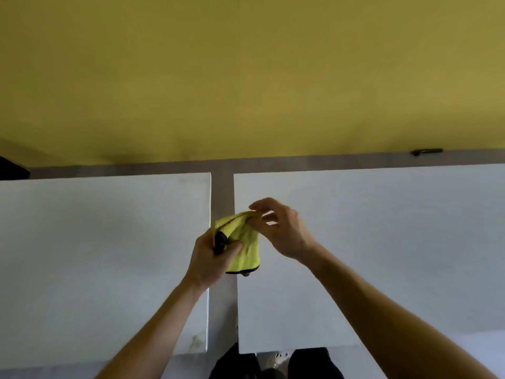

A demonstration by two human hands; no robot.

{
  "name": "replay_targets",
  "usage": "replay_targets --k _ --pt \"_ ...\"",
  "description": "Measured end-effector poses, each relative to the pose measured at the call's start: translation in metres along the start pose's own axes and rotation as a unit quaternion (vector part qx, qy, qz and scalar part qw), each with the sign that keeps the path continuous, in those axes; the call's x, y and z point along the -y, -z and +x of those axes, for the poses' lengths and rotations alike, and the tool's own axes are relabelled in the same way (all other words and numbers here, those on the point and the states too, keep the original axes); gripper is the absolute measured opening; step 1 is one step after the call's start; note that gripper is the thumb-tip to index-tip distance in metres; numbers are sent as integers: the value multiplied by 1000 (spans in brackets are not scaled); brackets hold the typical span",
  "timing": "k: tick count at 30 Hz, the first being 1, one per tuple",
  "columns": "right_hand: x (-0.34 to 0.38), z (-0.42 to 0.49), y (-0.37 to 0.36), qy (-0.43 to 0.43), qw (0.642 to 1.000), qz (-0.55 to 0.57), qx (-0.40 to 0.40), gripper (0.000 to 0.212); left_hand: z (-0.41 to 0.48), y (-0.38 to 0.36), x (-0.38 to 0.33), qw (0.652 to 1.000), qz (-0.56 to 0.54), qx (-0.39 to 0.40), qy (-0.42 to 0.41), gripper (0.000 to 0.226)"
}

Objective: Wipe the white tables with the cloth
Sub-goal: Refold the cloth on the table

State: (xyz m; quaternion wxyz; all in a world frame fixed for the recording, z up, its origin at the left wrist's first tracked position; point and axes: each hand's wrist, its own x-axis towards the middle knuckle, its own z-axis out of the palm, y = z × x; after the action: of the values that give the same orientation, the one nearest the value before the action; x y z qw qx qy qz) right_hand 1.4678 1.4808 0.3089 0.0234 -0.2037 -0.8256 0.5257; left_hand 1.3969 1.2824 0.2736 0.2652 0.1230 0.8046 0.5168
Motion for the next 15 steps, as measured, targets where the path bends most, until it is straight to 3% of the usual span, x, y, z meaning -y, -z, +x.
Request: replay_targets --k 3,7,10,13,15 --pt "-26 20 -13 16 997 -75 -18 31 19 3 15 997 34 -16 65 39" --pt "-73 52 -12 -12 976 -215 10 37 45 -6 30 976 198 -36 84 35" --pt "-111 86 -13 16 962 -272 -24 36 61 -36 42 957 272 -26 101 54" --pt "-154 119 -21 102 932 -348 -5 40 71 -64 68 954 255 51 146 62" --pt "-180 125 -28 170 916 -362 28 44 68 -67 85 965 190 61 169 61"
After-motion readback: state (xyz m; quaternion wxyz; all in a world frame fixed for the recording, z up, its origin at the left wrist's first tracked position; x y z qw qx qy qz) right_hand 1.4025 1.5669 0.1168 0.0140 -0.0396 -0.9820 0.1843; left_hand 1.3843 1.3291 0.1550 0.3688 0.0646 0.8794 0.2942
